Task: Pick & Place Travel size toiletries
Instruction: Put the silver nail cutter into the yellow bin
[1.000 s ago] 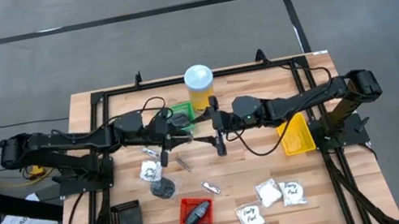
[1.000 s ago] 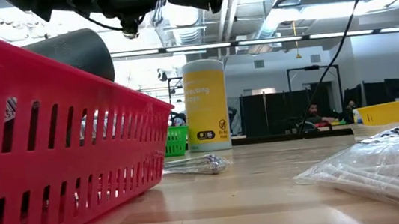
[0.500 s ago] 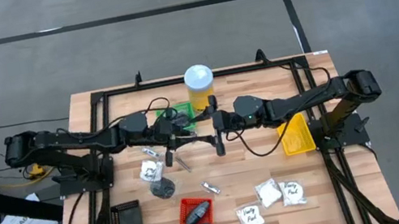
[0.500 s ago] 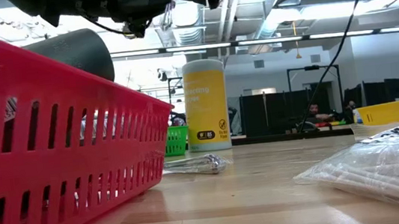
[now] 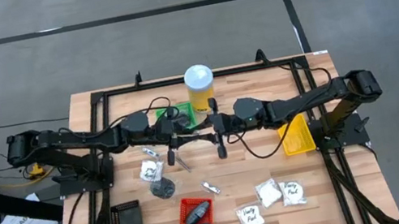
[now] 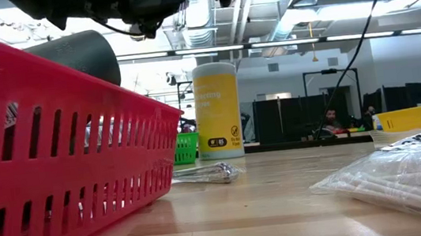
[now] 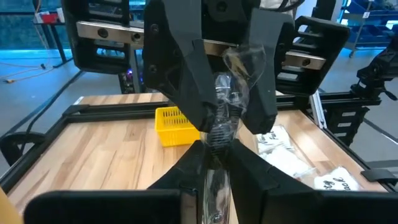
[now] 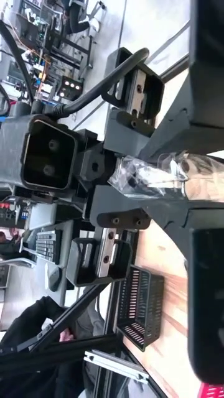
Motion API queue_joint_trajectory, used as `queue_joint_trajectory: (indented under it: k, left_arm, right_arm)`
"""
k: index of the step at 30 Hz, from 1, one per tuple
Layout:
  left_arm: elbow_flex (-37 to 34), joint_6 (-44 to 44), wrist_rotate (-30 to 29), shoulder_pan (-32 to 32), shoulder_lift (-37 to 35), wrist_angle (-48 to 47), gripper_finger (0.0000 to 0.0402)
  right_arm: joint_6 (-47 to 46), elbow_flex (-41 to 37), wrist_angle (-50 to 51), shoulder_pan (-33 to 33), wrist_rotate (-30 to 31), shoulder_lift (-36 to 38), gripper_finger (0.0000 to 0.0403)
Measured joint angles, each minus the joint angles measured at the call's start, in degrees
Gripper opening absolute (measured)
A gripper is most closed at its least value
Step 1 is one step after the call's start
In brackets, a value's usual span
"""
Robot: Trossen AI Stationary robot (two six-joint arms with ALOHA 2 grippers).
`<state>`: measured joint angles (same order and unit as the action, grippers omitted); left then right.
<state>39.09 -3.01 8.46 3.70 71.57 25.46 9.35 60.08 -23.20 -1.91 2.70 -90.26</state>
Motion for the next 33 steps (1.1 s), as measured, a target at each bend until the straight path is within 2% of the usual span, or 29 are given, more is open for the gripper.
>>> queue_joint_trajectory:
  k: [2, 6, 9, 12, 16, 17, 27, 33]
  left_arm:
    - [-0.01, -0.77, 0.11, 0.0, 0.0, 0.27, 0.0044]
    - [-0.02, -1.08, 0.69, -0.05, -0.07, 1.41, 0.0042]
    - [-0.02, -1.08, 0.66, -0.09, -0.07, 1.53, 0.0043]
    - [-0.02, -1.08, 0.56, -0.09, -0.07, 1.68, 0.0044]
    - [-0.02, -1.17, 0.03, -0.02, -0.07, 1.74, 0.0042]
    - [-0.02, -1.28, -0.05, -0.02, -0.07, 1.74, 0.0043]
    - [0.0, -1.15, 0.16, -0.04, -0.07, 1.81, 0.0051]
    - [0.0, -0.9, 0.31, -0.04, -0.07, 1.75, 0.0076]
  right_arm:
    - [-0.02, 0.02, 0.14, 0.02, 0.02, 0.0, 0.0102]
    - [-0.61, -0.03, 0.25, 0.19, 0.27, -0.07, 0.018]
    - [-0.8, -0.02, 0.25, 0.24, 0.35, -0.04, 0.0204]
    - [-0.79, -0.03, 0.29, 0.22, 0.33, -0.04, 0.0176]
    - [0.08, -0.03, 0.42, 0.12, -0.06, -0.04, 0.0075]
    - [0.67, -0.03, 0.45, 0.11, -0.15, -0.04, 0.0066]
    - [1.05, -0.03, 0.16, -0.33, -0.11, -0.07, 0.007]
    - [1.33, -0.03, 0.21, -0.33, -0.2, -0.07, 0.007]
